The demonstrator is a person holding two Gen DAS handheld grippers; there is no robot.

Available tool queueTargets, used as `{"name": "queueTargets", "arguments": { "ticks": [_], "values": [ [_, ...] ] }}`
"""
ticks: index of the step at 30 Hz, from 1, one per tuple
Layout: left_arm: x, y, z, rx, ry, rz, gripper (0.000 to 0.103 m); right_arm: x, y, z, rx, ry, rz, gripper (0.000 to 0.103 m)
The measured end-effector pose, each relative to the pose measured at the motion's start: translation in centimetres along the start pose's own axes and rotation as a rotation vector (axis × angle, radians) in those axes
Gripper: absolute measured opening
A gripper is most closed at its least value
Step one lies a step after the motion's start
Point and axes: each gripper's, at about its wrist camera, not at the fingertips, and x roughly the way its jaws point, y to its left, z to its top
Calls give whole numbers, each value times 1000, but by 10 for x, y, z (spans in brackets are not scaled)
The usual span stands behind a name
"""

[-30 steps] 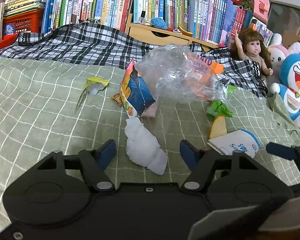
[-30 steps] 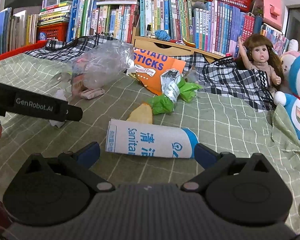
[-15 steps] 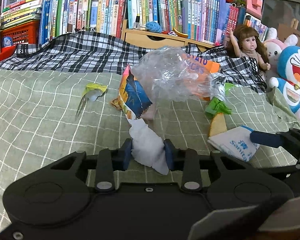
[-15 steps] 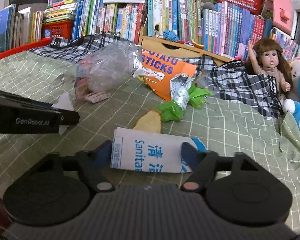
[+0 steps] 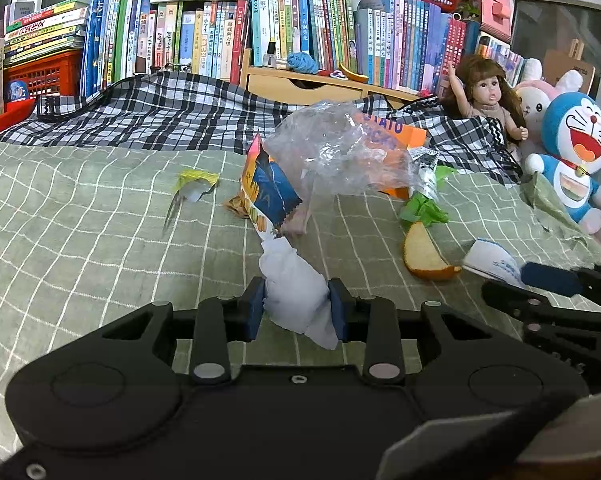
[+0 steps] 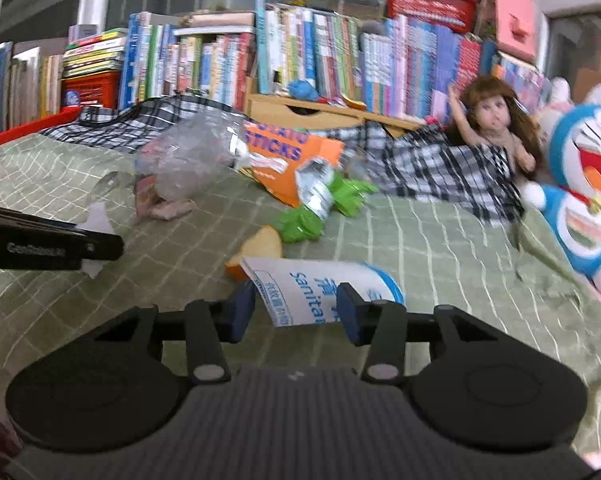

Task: Collect trash
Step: 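Grasp the white-blue Sanitary pack with the right tool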

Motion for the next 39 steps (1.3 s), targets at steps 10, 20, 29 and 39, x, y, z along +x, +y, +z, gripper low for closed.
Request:
{"name": "queueTargets", "arguments": {
  "ticks": [10, 20, 29, 39],
  "values": [
    [-7, -1, -3, 16, 4, -10, 32, -11, -35, -13, 109, 148, -123, 73],
    [-4, 6, -4, -12, 17, -27, 48, 14, -39, 5, 229, 98, -126, 88],
    [12, 11, -7, -84, -14, -12, 73, 48, -38, -1, 261, 122, -195, 82],
    [-1, 4, -12, -35, -24, -12, 29, 23, -30, -2, 252, 91, -118, 33]
  ]
}}
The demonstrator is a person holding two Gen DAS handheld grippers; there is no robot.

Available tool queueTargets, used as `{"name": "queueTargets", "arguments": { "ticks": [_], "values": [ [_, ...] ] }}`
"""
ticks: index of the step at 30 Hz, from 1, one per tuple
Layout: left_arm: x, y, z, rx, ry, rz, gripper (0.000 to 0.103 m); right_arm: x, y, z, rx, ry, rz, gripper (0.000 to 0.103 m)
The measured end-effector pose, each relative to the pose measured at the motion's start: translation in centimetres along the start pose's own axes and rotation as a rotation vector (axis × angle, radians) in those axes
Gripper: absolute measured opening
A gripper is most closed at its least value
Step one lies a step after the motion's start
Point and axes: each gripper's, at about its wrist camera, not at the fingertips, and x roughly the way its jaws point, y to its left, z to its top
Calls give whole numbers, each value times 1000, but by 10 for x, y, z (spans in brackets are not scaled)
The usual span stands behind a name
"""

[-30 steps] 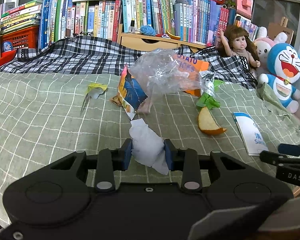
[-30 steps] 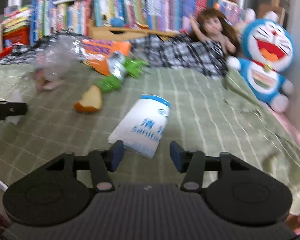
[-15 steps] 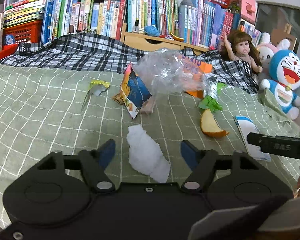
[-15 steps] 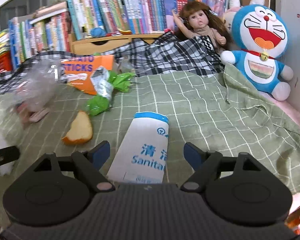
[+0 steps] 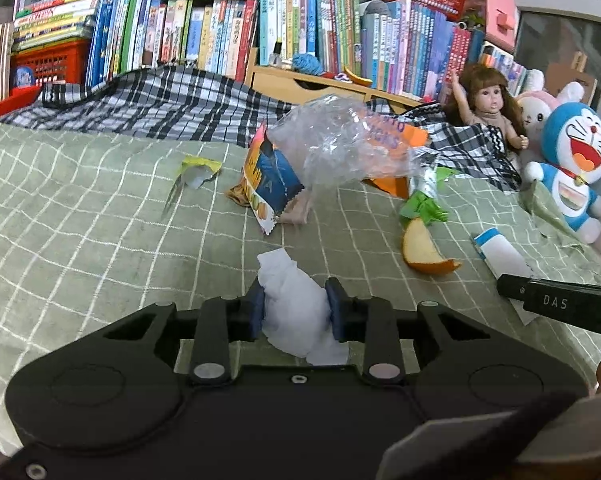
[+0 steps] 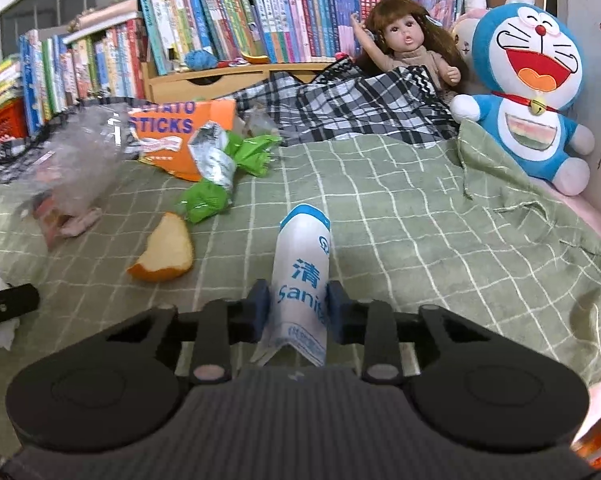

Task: Collect trash
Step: 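Grasp the white-blue Sanitary pack with the right tool, then lower the tissue and pack into the black bin and open both tools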

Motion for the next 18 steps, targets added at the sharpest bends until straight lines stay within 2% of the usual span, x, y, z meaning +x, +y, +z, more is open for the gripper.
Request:
{"name": "queueTargets", "arguments": {
  "ticks": [9, 18],
  "values": [
    [-44, -2, -9, 17, -19, -13, 29, -48, 11, -12, -12, -27, 134, 31],
    [-99, 0, -43, 41, 8, -43, 29, -108, 30, -51, -63, 15, 329, 31]
  ]
}}
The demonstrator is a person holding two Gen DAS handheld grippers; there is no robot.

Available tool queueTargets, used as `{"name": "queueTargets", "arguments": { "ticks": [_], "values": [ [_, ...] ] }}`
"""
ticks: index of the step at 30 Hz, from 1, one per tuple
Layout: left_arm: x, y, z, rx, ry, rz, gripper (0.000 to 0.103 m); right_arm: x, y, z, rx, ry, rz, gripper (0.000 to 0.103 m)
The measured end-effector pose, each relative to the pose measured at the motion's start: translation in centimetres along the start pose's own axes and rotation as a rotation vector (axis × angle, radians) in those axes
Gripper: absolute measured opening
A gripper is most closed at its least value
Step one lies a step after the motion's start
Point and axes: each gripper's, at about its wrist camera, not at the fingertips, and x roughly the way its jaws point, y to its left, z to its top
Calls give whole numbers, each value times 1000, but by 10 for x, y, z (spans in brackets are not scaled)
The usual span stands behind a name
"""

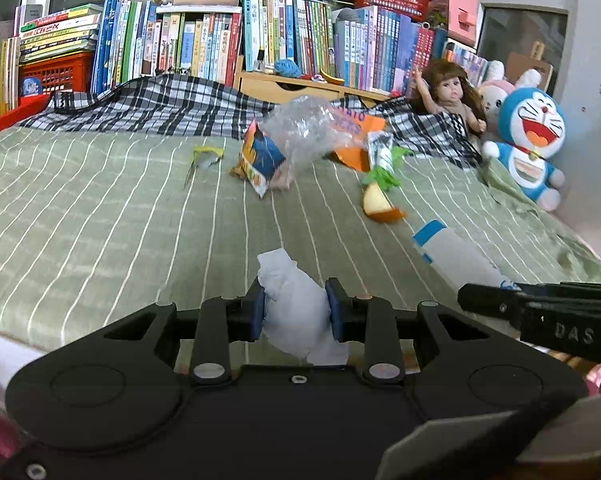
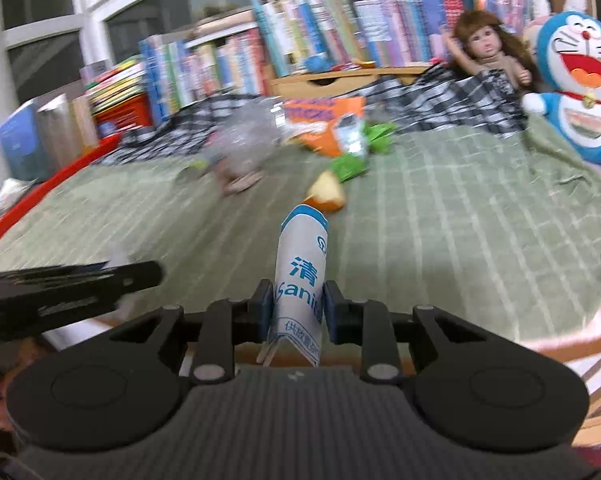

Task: Collect trash
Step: 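Lower the tissue and pack into the black bin and open both tools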

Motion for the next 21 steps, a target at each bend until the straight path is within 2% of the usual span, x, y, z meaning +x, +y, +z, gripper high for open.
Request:
{"name": "queueTargets", "arguments": {
  "ticks": [6, 12, 21],
  "values": [
    [-29, 2, -27, -3, 28, 14, 29, -26, 22, -29, -54, 40, 45, 31],
    [-42, -2, -55, 15, 93, 18, 29, -31, 30, -55, -64, 112, 67, 31],
    [-22, -2, -95, 33, 244, 46, 29, -7, 32, -91, -54, 256, 47, 32]
  ]
}}
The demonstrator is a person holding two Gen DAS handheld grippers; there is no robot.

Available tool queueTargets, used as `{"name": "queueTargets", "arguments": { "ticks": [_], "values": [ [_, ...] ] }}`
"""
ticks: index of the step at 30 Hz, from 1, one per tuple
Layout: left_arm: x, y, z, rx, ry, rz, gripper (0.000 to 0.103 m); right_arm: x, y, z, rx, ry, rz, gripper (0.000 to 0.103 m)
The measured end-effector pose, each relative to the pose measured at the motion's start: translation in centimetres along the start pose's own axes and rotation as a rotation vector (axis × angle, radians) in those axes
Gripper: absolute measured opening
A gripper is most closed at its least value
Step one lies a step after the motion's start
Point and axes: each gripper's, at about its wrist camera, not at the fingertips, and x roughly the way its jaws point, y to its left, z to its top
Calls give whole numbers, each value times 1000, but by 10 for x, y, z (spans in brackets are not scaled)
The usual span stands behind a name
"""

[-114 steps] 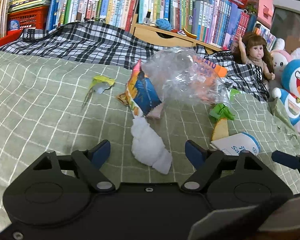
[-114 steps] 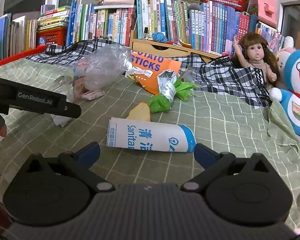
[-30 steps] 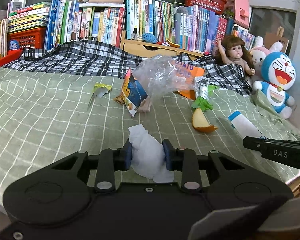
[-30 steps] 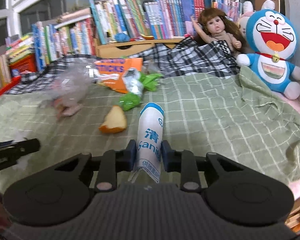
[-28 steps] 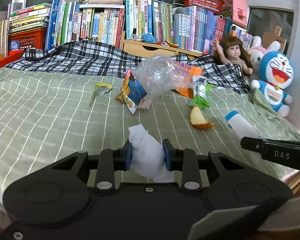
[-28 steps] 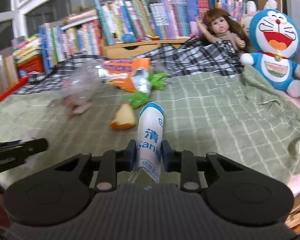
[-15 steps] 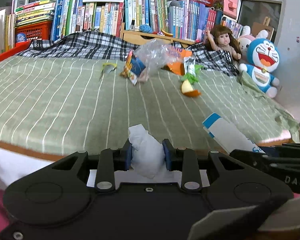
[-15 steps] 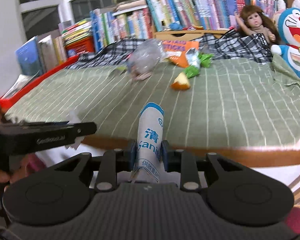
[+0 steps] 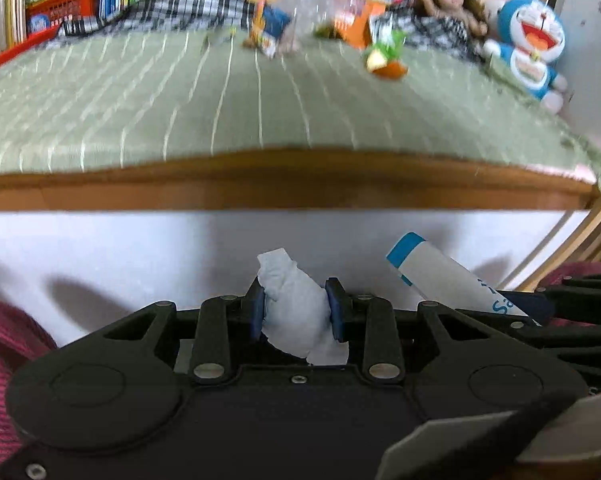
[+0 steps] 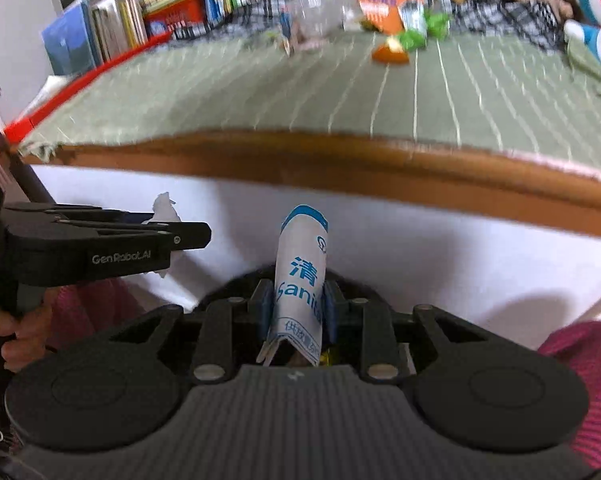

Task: Collect trash
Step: 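Lower the tissue and pack into the black bin and open both tools, then raise both open tools back over the bed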

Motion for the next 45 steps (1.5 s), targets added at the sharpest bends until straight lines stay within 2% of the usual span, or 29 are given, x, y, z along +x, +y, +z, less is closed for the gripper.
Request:
{"name": "queueTargets", "arguments": {
  "ticks": [11, 19, 22, 23, 24, 25, 27, 29, 31, 39, 42, 45],
  "values": [
    [63, 8, -26, -51, 180, 43, 30, 59, -18, -23, 90, 180, -28, 32],
    [101, 8, -40, -66, 276, 64, 30, 88, -22, -32, 96, 244, -48, 34],
    [108, 5, -44, -70, 293, 65, 30, 93, -25, -31, 104, 256, -49, 38],
    [109, 5, -44, -71, 295, 67, 30, 94, -26, -31, 107, 257, -48, 42],
    [110, 5, -44, -72, 293, 73, 35, 94, -27, -31, 111, 257, -48, 48],
    [110, 5, -43, -72, 288, 80, 46, 99, -28, -27, 116, 255, -47, 50],
    [110, 6, -42, -76, 274, 97, 61, 99, -28, -27, 125, 248, -40, 54],
    [110, 8, -39, -81, 260, 109, 68, 99, -30, -27, 129, 242, -40, 61],
    [109, 10, -37, -84, 254, 119, 76, 96, -30, -27, 125, 237, -38, 62],
    [91, 13, -26, -89, 219, 118, 78, 79, -25, -12, 79, 167, -37, 66],
    [67, 12, -19, -68, 167, 88, 78, 61, -22, -1, 49, 106, -24, 67],
    [32, 12, -6, -13, 69, 27, 82, 35, -20, 18, 27, 30, 0, 67]
  ]
}}
